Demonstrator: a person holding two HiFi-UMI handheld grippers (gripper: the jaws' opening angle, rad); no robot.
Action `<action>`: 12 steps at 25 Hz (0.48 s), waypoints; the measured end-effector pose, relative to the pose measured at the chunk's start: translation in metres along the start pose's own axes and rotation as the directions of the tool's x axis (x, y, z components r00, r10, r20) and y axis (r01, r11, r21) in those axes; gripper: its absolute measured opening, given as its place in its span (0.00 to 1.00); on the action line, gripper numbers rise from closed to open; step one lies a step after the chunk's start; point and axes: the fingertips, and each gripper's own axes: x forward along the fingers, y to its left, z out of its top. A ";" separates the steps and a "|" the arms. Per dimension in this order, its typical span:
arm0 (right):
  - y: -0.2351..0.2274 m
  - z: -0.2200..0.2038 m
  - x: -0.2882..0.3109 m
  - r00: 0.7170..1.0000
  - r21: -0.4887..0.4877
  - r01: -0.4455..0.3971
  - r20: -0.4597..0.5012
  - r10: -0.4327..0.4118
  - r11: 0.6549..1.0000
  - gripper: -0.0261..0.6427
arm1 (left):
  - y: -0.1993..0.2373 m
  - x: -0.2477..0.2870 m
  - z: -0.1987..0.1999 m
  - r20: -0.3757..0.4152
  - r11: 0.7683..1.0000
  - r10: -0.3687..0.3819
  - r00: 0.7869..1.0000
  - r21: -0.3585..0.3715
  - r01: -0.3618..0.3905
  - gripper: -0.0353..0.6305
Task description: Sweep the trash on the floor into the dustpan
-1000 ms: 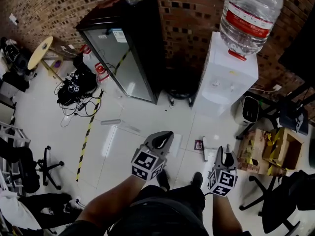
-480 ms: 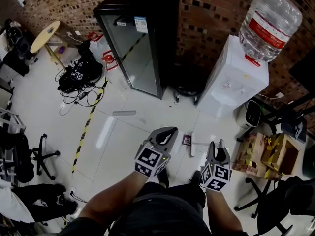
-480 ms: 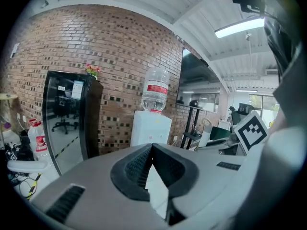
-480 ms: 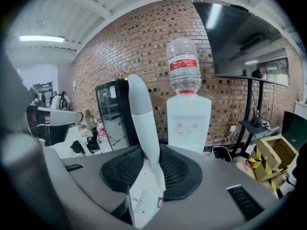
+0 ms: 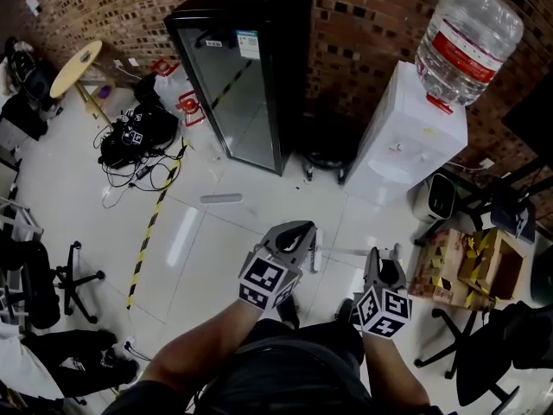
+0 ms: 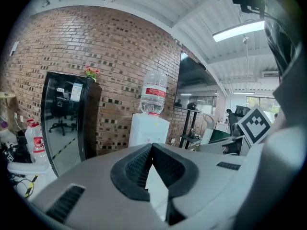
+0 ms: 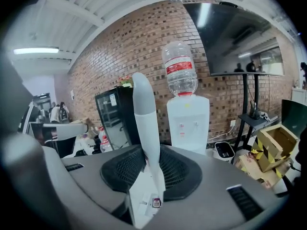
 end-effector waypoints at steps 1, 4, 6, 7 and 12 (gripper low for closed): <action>-0.003 0.006 -0.004 1.000 0.001 0.007 0.014 -0.007 1.000 0.22 | -0.002 0.000 0.002 0.003 1.000 -0.006 1.000 0.001 0.006 0.06; -0.012 0.025 -0.020 0.998 0.000 0.023 0.059 -0.023 1.000 0.22 | -0.008 -0.001 0.008 0.013 1.000 -0.022 1.000 -0.008 0.022 0.06; -0.018 0.038 -0.031 0.996 0.000 0.034 0.087 -0.034 0.999 0.22 | -0.013 -0.002 0.015 0.025 0.999 -0.031 0.999 -0.027 0.032 0.06; -0.021 0.045 -0.036 0.994 -0.001 0.041 0.102 -0.041 0.999 0.22 | -0.016 -0.001 0.019 0.031 0.999 -0.035 0.999 -0.036 0.037 0.06; -0.041 0.085 -0.068 0.980 -0.041 0.084 0.184 -0.075 0.996 0.22 | -0.039 0.008 0.047 0.060 0.997 -0.071 0.996 -0.025 0.073 0.06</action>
